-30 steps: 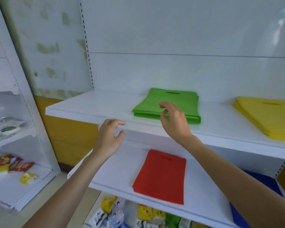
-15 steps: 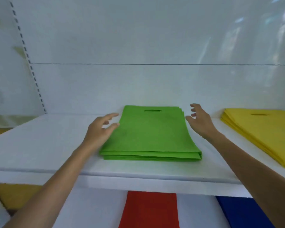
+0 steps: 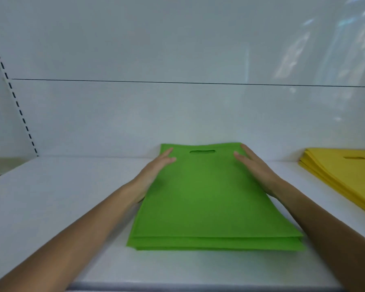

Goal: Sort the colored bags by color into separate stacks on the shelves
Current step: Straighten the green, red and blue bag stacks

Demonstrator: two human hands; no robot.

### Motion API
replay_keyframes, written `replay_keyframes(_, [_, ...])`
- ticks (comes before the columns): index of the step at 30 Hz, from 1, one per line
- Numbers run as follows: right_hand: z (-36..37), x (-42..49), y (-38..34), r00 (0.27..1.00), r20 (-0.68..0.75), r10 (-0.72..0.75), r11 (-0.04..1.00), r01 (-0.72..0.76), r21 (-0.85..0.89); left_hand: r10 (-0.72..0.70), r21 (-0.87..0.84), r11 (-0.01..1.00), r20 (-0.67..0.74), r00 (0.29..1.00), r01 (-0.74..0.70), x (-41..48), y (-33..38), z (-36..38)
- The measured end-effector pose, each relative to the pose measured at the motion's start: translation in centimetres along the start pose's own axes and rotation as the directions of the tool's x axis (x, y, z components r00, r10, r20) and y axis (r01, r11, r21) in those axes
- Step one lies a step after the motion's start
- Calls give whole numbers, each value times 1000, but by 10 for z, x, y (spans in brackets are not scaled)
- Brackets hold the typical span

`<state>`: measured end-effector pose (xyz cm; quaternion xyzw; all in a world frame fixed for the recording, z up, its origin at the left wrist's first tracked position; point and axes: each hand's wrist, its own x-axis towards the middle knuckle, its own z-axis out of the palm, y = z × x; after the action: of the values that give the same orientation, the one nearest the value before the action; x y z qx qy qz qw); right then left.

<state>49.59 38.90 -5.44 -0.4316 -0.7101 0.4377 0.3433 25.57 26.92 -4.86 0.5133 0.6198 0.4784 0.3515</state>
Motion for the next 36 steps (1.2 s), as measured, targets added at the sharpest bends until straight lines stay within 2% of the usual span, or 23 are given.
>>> replay_keyframes(4, [5,-2,0,998,18,-61,985,63,-162,2,162,987,18,1000,-5,4,-8,5])
replay_keyframes(6, [6,-3,-1,999,10,-36,993,37,-109,16,157,987,32,999,-21,1,-7,7])
replay_keyframes(8, [0,-3,-4,999,-42,-23,1000,24,17,43,147,988,-4,999,-42,0,-7,8])
replay_keyframes(10, [-7,-3,-4,997,-67,24,981,-11,192,27,39,999,-106,994,-23,1,-9,3])
replay_keyframes(12, [-6,-3,-5,997,7,82,963,-81,257,-15,-170,985,-153,988,-11,1,-11,0])
replay_keyframes(15, [-10,17,26,992,85,92,976,-107,189,-54,-287,958,-126,991,16,-1,-9,0])
replay_keyframes(18, [-11,17,21,989,129,75,966,-104,236,-57,-407,913,-36,998,38,-7,-8,-1])
replay_keyframes(20, [-8,2,4,987,127,94,971,-119,208,-28,-438,899,-38,999,9,-8,-10,-3])
replay_keyframes(23, [-6,1,9,991,65,113,977,-123,176,-45,-379,925,-105,993,1,-4,-11,-2])
replay_keyframes(25, [-2,1,7,995,43,91,981,-97,167,-59,-309,950,-67,996,35,-8,-8,2])
replay_keyframes(28, [-4,-4,5,992,67,105,973,-117,198,-59,-382,922,21,998,62,-13,-2,3])
replay_keyframes(30, [-6,-10,-3,989,86,118,977,-131,169,-22,-299,954,42,999,33,-15,4,0])
replay_keyframes(32, [-14,-17,-9,991,64,121,993,-120,-18,-56,-2,998,-60,997,56,-28,5,-10])
replay_keyframes(34, [-28,-32,-16,986,62,152,967,-136,-216,-92,284,950,-148,985,131,-51,4,-24])
replay_keyframes(36, [-43,-59,-25,964,149,218,930,-159,-333,-109,391,908,-119,987,148,-85,8,-28])
